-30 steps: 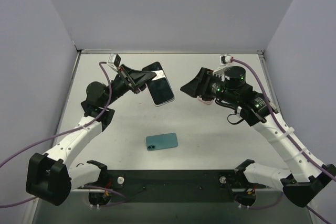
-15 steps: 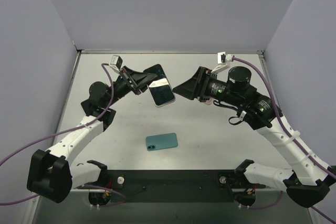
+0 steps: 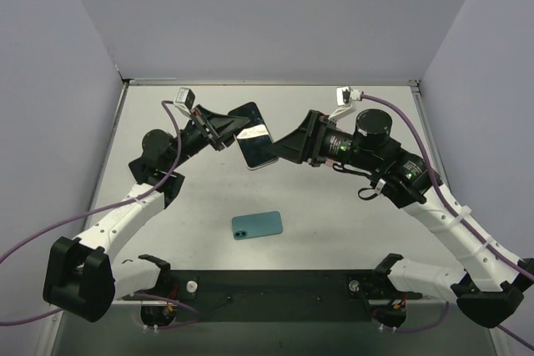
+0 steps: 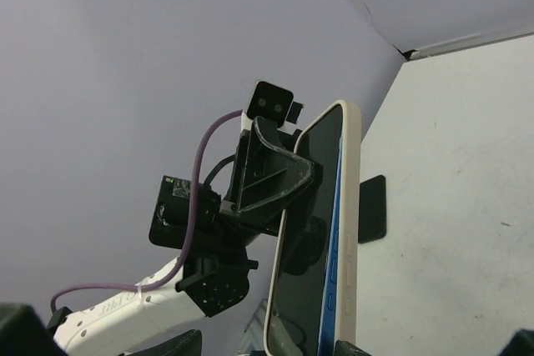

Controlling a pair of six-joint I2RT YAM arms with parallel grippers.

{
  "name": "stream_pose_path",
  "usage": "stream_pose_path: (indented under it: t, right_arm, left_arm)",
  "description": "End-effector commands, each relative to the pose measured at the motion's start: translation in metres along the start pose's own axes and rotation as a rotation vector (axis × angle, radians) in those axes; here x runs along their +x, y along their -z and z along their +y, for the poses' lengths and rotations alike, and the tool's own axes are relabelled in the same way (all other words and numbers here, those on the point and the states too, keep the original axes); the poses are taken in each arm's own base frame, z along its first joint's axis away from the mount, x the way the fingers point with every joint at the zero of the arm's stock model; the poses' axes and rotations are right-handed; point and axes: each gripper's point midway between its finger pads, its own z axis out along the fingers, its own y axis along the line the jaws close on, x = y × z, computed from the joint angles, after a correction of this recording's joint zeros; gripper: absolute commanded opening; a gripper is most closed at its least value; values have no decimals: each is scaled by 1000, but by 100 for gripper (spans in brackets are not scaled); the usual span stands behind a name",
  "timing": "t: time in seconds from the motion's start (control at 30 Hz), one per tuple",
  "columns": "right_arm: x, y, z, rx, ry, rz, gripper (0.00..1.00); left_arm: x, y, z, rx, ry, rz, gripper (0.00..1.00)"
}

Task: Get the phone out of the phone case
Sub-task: Remove the phone case from the phone.

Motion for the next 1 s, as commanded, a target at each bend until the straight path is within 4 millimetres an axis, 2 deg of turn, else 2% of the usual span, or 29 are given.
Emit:
stream_pose_path:
  t: [0.0, 0.3, 0.63, 0.97]
  right_arm:
    - [3, -5, 4, -34, -4, 7, 57]
    - [7, -9, 2, -38, -16, 18, 57]
    - [-4, 9, 16, -56, 17, -41, 57]
    - [2, 6, 13, -52, 7, -27, 57]
  left_arm:
    - [-1, 0, -37, 117, -74, -10, 0]
    - [-2, 0, -37, 116, -74, -12, 0]
    - [-3, 0, -25, 93, -65, -19, 0]
    - [-4, 0, -25, 95, -64, -25, 0]
